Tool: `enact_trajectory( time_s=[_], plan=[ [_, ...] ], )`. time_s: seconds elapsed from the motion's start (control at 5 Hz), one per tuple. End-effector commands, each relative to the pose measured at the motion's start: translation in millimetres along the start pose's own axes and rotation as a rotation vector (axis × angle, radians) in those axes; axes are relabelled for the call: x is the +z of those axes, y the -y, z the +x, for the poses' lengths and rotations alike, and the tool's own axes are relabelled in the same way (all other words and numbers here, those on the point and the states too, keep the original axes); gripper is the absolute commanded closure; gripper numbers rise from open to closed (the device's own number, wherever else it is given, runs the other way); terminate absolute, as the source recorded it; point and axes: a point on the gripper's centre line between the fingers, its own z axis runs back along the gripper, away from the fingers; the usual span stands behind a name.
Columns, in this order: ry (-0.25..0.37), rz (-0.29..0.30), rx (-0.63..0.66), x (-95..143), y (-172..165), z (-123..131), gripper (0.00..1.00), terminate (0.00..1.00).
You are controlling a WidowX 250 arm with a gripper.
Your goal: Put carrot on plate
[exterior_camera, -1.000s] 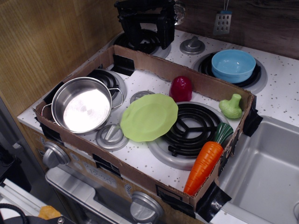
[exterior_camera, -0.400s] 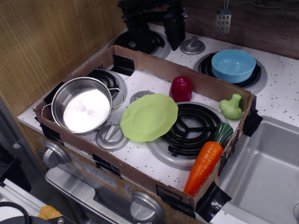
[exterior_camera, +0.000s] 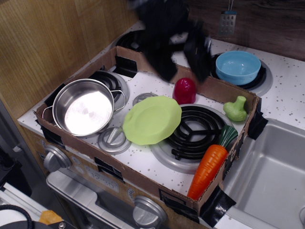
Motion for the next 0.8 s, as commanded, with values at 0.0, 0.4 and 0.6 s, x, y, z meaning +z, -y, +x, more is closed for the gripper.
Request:
enact_trajectory(
  time_s=[0.0,0.4,0.6],
  plan=[
    [0.034,-0.098,0.066,-29,-2,-25,0.0,0.0],
    [0.076,-0.127,0.069,-55,6,-39,0.0,0.0],
    [0.093,-0.126,0.059,-74,14,-37,0.0,0.0]
  ],
)
